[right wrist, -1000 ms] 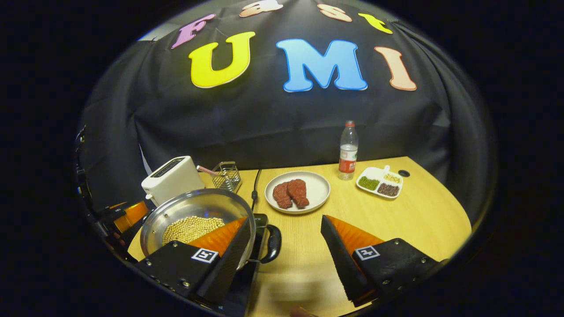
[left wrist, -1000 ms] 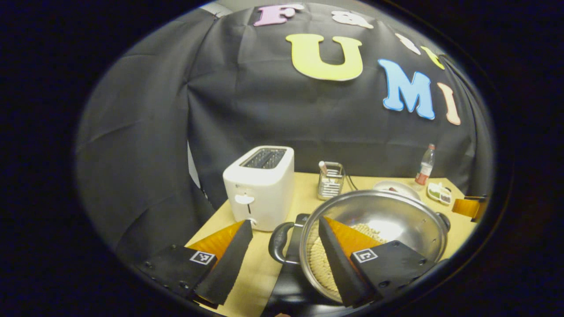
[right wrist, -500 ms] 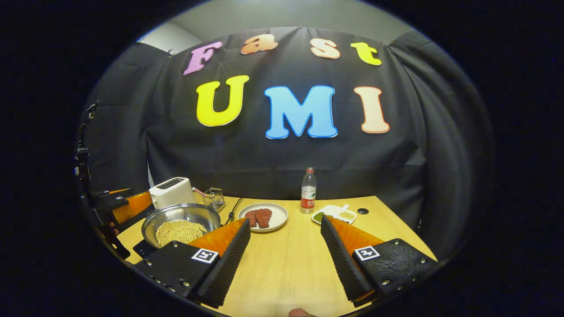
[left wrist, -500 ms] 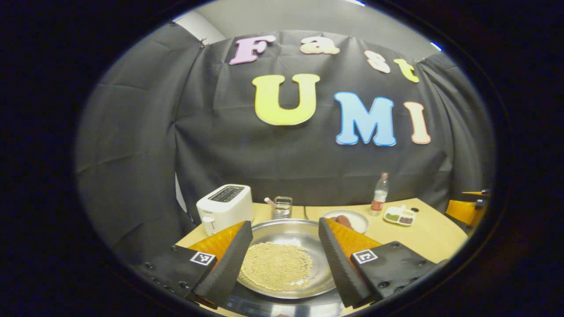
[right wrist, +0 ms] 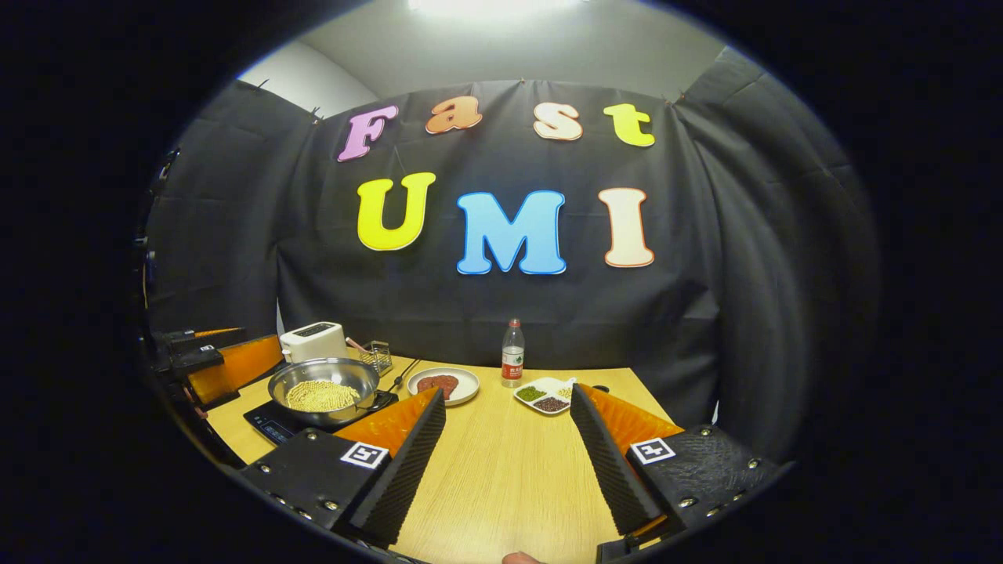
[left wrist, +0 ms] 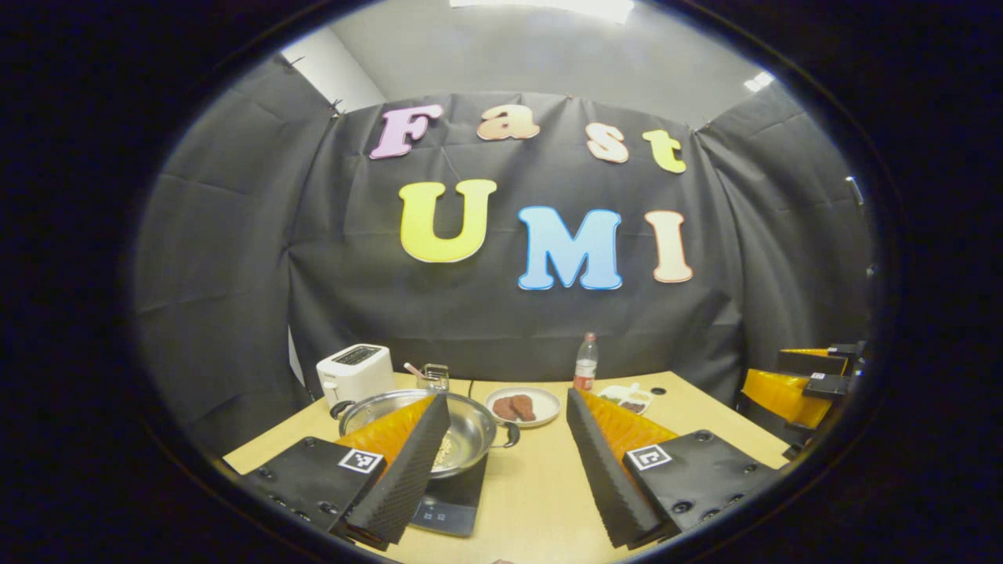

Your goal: First push the handle of the pot to place it horizontally, then grasp the pot with both hands and set it on the induction cooktop.

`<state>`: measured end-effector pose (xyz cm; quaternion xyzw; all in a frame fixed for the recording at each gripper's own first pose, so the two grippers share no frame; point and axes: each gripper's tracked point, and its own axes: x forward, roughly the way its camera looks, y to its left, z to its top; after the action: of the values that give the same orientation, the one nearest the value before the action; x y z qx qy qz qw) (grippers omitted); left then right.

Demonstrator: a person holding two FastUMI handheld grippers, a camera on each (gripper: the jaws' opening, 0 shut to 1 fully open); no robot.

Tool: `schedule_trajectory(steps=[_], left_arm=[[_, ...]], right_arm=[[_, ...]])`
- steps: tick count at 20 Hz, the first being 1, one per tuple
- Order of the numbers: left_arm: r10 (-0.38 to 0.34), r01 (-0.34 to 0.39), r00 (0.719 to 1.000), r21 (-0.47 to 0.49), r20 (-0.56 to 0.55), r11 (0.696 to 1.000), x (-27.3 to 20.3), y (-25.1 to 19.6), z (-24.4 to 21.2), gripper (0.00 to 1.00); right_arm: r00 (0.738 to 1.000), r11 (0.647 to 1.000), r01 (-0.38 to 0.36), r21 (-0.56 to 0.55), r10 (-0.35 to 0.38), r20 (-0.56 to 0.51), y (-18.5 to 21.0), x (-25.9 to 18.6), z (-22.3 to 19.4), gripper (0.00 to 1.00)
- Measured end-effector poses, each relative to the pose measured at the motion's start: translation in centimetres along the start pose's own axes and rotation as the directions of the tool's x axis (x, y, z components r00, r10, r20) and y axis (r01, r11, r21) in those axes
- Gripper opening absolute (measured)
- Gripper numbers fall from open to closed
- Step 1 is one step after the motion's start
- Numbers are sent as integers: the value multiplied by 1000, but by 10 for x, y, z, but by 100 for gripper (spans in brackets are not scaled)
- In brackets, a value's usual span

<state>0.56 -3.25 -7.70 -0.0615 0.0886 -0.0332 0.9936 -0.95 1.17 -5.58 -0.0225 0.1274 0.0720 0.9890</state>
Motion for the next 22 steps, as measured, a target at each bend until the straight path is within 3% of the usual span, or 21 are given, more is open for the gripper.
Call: schedule_trajectory(steps=[6, 10, 14, 15, 16, 22], left_arm=[[-43, 42, 998, 22, 47, 999, -41, -3, 27, 96], [-15, 13, 998, 33, 63, 999, -58, 18, 34, 99], [7, -8, 998, 24, 64, 1000, -70, 36, 32, 94], [7, -9, 998, 18, 63, 1000, -69, 37, 31, 99], [10, -11, 998, 17, 65, 1000, -71, 39, 32, 94], [21, -24, 996, 35, 89, 999, -68, 51, 38, 97]], right_arm=[[998, 1000, 12, 19, -13, 63, -5, -36, 25, 96], [997, 1000, 10, 14, -11, 83, 7, -39, 30, 96], [993, 999, 32, 25, -35, 109, 8, -44, 39, 96], [993, 999, 31, 30, -34, 111, 11, -44, 39, 96], [993, 999, 28, 34, -31, 116, 14, -42, 41, 96], [993, 999, 27, 32, -31, 111, 20, -37, 37, 96]])
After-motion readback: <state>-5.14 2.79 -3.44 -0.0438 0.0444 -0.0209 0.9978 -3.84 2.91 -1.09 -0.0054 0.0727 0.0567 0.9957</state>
